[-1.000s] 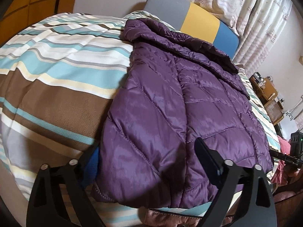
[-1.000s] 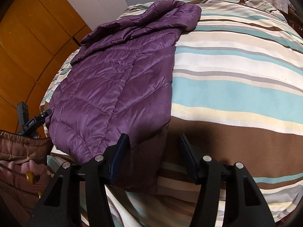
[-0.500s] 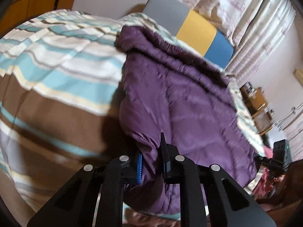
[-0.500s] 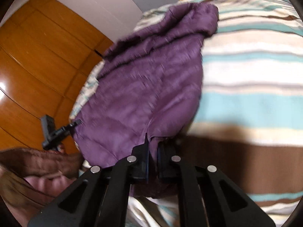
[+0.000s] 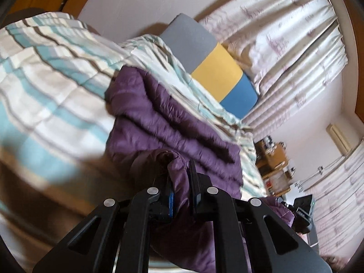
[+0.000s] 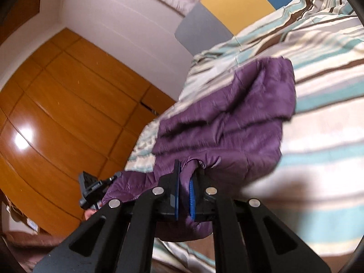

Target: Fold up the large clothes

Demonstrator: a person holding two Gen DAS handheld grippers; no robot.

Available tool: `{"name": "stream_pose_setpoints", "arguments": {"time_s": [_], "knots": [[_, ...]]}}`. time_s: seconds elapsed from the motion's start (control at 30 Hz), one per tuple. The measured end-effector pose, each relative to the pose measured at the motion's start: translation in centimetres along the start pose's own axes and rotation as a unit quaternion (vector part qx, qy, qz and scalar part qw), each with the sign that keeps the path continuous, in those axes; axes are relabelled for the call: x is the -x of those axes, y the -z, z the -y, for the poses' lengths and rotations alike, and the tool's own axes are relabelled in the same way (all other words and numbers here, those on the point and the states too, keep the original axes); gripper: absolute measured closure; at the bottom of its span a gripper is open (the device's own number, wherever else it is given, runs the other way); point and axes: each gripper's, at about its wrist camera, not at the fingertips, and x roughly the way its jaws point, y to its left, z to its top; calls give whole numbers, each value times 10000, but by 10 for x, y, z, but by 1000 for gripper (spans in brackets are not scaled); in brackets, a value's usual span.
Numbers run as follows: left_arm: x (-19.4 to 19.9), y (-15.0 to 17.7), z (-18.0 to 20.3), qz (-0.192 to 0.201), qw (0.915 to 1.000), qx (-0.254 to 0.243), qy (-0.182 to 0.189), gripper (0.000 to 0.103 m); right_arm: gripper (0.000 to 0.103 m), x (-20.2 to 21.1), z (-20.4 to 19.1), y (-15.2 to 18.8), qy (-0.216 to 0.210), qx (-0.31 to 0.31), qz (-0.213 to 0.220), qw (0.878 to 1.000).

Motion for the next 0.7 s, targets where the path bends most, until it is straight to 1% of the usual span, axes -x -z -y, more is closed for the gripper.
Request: {"name": "stream_pose_setpoints", "arguments": {"time_s": [0.1, 0.23, 0.4, 0.53, 0.7], "knots": [[-6, -19, 6, 116, 9999, -27, 21, 92, 97, -6, 2, -21, -117, -115, 244, 9996], [-23, -45, 9, 200, 9997, 91, 82, 92, 97, -18, 9, -48, -250, -329, 450, 9981], [-46, -70, 11, 273, 9996, 97, -7, 92, 97, -32, 30, -75, -390, -791, 656, 9939], [-70, -87, 4, 296, 9990, 313, -110, 92, 97, -50, 56, -91, -316, -1200, 794, 9891], [-101, -102, -8, 216, 9982, 454, -337, 92, 97, -71, 84, -106, -184, -1581, 845, 9836]]}}
